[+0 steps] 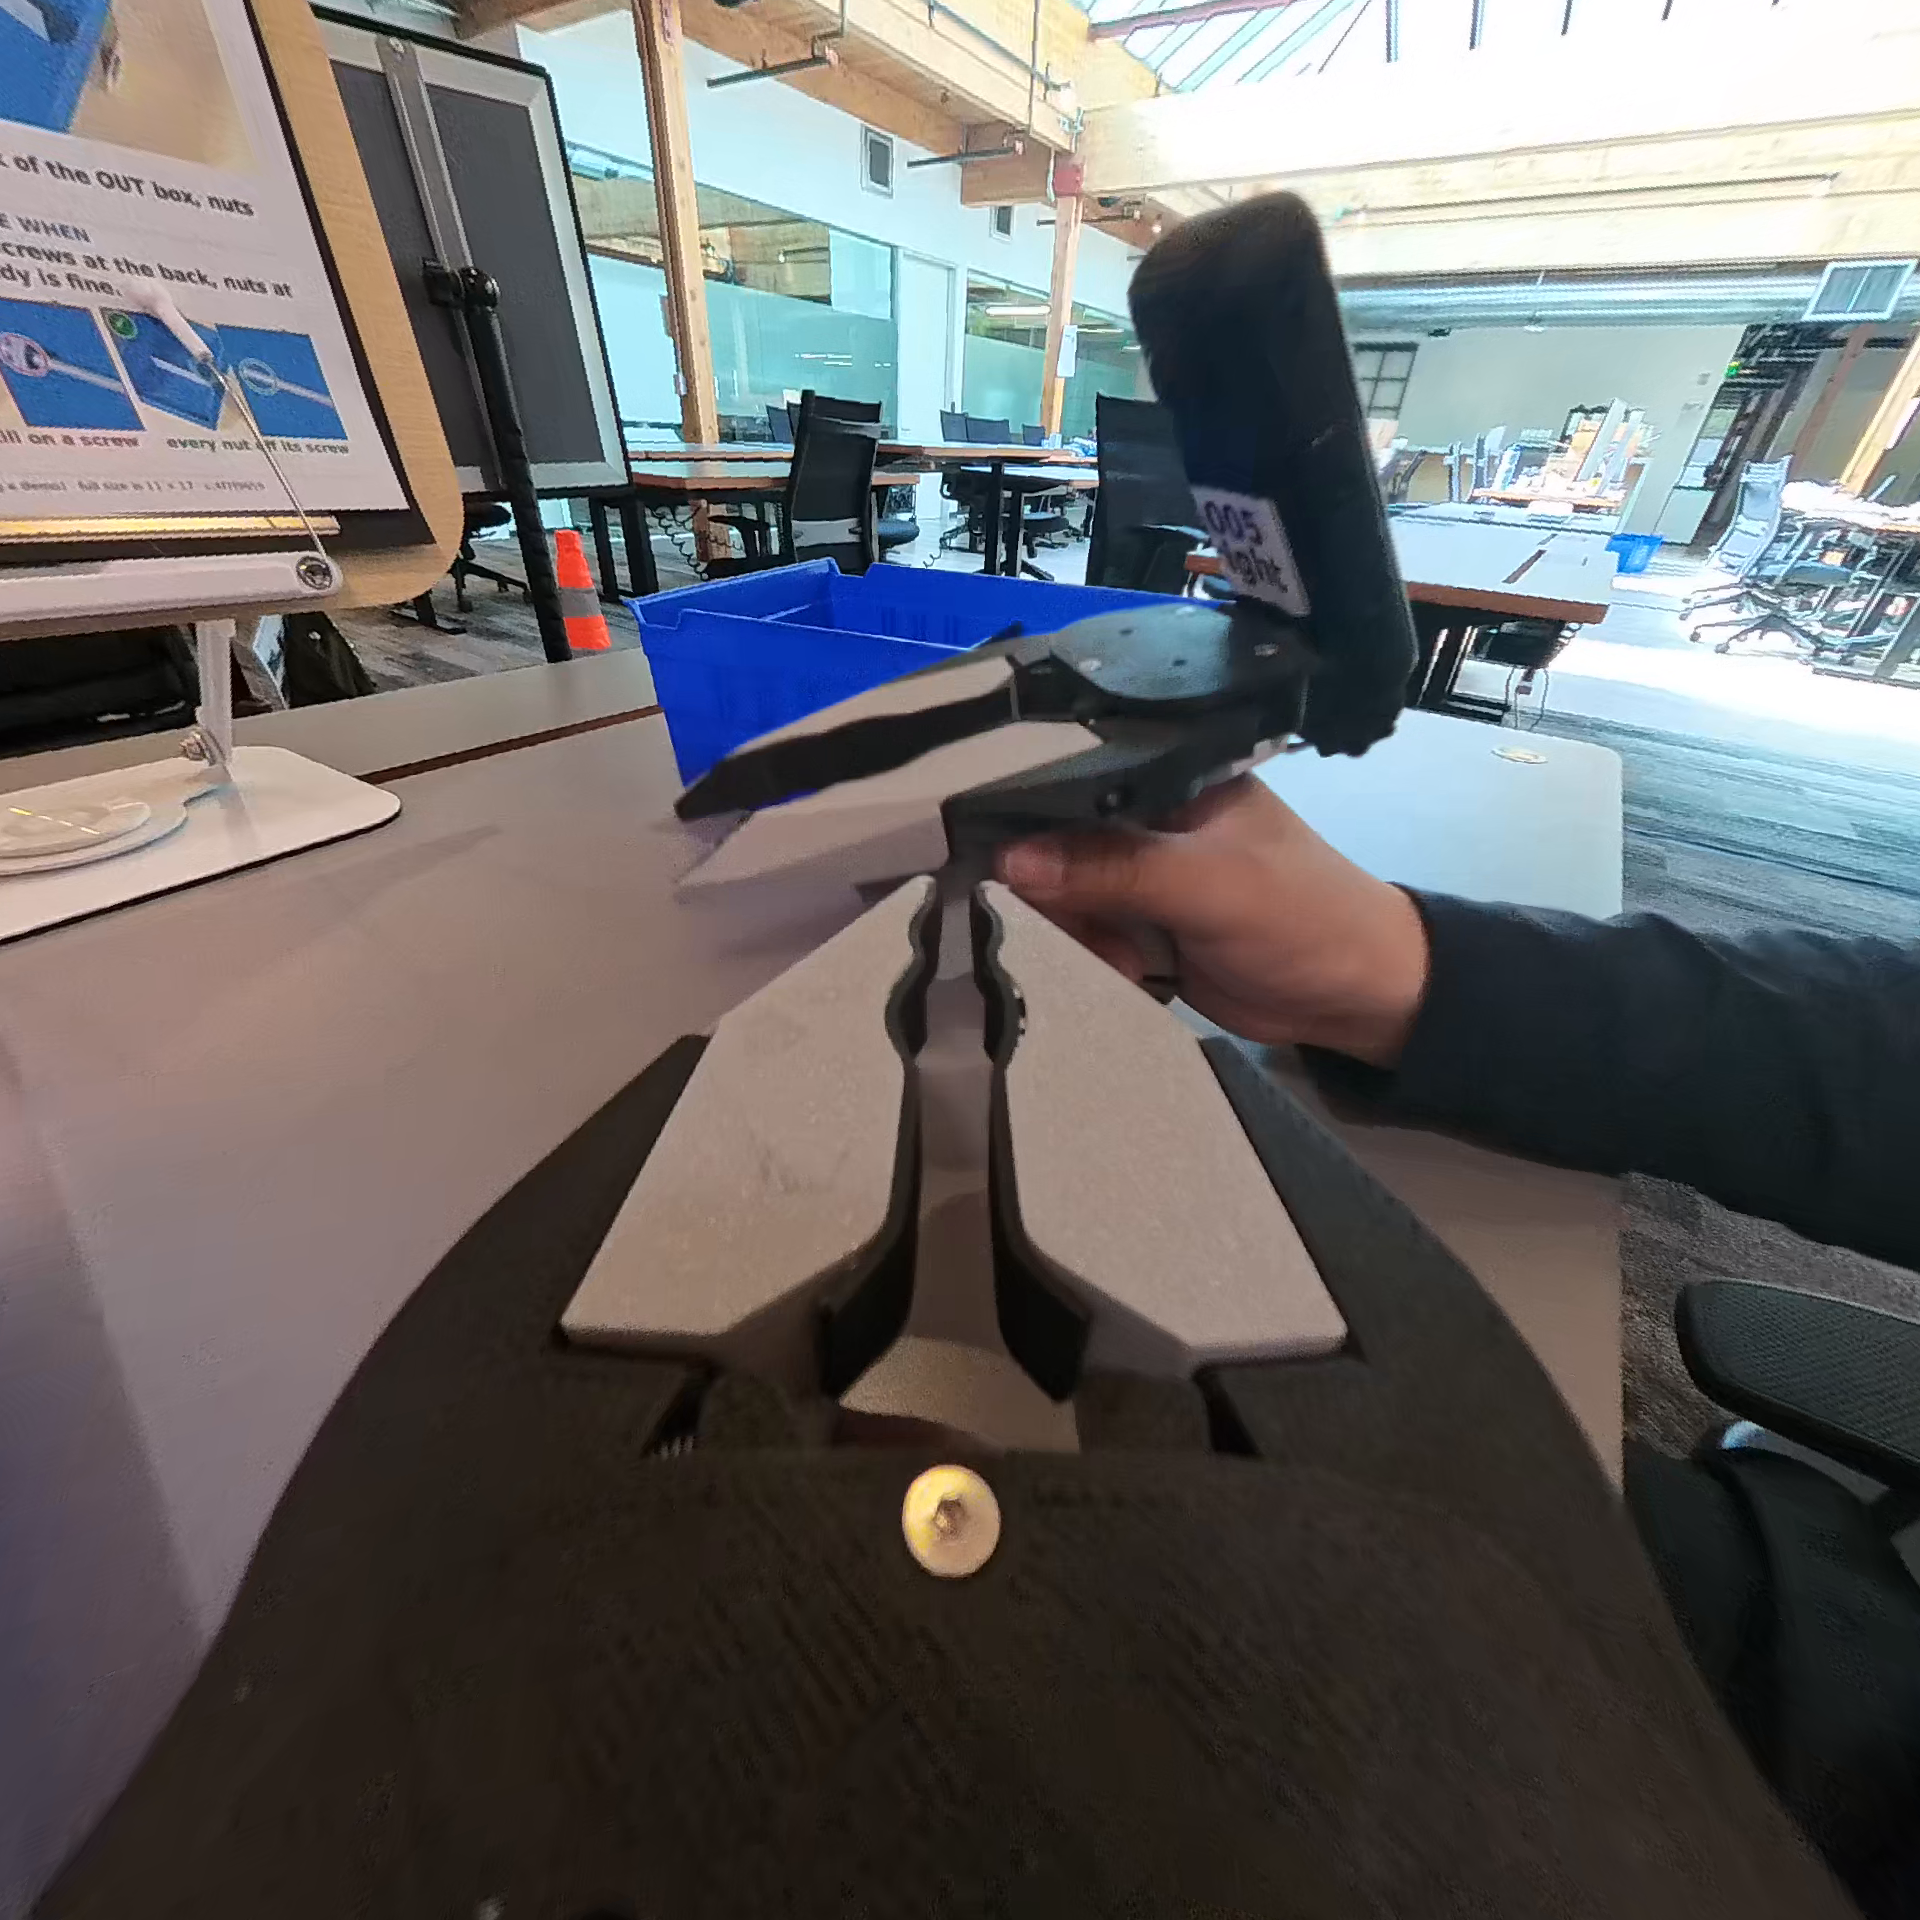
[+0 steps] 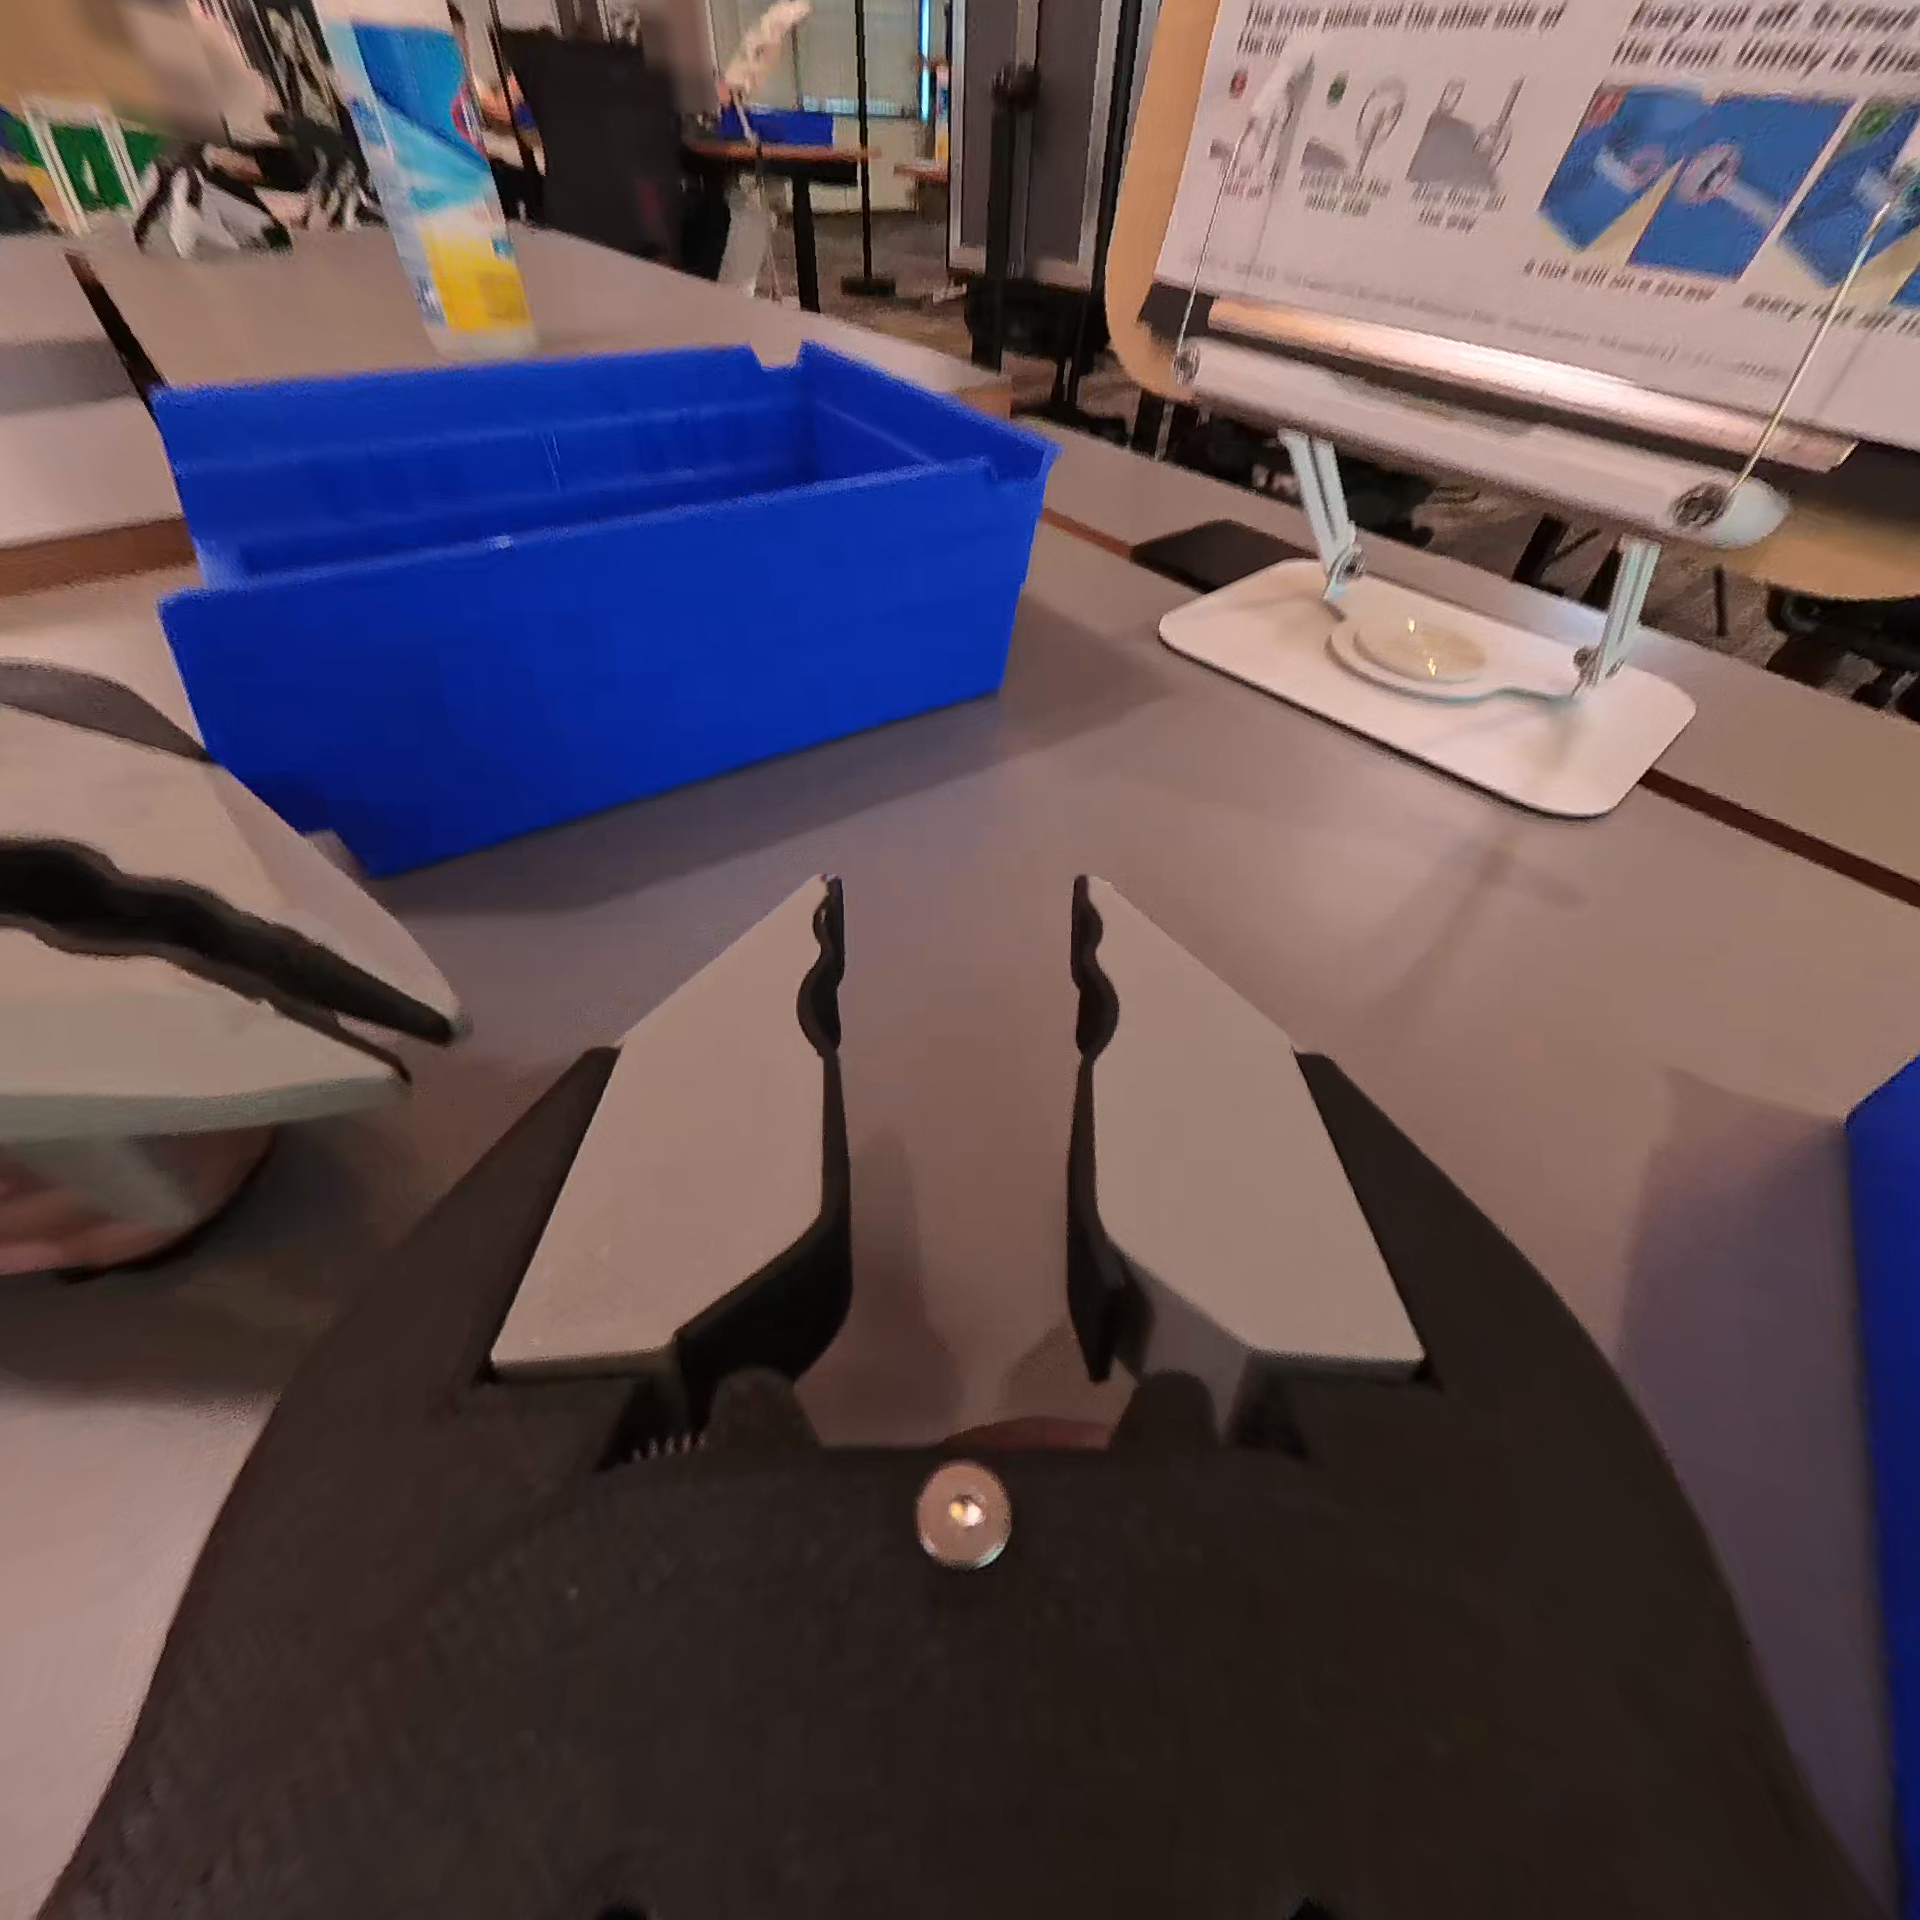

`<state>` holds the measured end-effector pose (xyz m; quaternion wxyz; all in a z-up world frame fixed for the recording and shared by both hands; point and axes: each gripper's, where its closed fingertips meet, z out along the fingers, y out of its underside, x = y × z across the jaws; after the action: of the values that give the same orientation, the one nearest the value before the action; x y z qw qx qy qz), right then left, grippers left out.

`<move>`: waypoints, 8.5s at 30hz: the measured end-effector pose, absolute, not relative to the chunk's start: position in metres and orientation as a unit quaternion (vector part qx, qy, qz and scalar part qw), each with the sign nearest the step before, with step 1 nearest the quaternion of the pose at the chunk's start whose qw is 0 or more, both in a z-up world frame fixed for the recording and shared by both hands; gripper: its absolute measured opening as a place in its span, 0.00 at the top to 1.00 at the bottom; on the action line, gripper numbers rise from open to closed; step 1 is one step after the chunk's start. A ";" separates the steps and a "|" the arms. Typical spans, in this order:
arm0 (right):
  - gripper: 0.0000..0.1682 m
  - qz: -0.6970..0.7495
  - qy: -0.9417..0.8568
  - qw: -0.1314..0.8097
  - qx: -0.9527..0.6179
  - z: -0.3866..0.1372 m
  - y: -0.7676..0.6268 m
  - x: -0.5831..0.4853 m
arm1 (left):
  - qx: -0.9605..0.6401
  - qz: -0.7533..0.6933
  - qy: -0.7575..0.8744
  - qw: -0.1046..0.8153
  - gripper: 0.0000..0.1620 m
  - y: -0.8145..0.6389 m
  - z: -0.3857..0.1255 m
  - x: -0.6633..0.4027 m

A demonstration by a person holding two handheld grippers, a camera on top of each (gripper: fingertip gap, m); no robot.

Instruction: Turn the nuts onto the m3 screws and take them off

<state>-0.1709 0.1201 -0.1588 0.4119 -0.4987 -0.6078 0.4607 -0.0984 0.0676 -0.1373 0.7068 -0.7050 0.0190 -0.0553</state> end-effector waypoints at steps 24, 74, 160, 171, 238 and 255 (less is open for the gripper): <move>0.77 0.414 -0.610 0.419 -0.530 -0.180 0.131 -0.176 | -0.764 0.056 -0.231 0.600 0.89 -0.067 -0.134 -0.243; 0.82 0.431 -0.613 0.433 -0.501 -0.170 0.126 -0.170 | -0.923 0.098 -0.256 0.268 0.99 -0.019 -0.241 -0.376; 0.99 0.590 -0.682 0.165 -0.399 -0.159 0.041 -0.134 | -0.832 0.056 0.107 0.542 0.92 0.019 -0.142 -0.143; 0.99 0.596 -0.700 0.138 -0.368 -0.149 0.048 -0.113 | -0.824 -0.060 0.088 0.557 0.90 0.027 -0.160 -0.117; 0.99 0.607 -0.713 0.129 -0.327 -0.144 0.032 -0.100 | -0.785 -0.193 0.047 0.586 1.00 0.046 -0.165 -0.082; 0.99 0.613 -0.679 0.110 -0.389 -0.150 0.053 -0.112 | -0.792 -0.231 -0.007 0.565 0.96 0.067 -0.165 -0.086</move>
<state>-0.1116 0.0534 -0.1495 0.1105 -0.3889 -0.6789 0.6129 -0.0864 0.0673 -0.1650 0.5646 -0.7923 -0.0073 -0.2312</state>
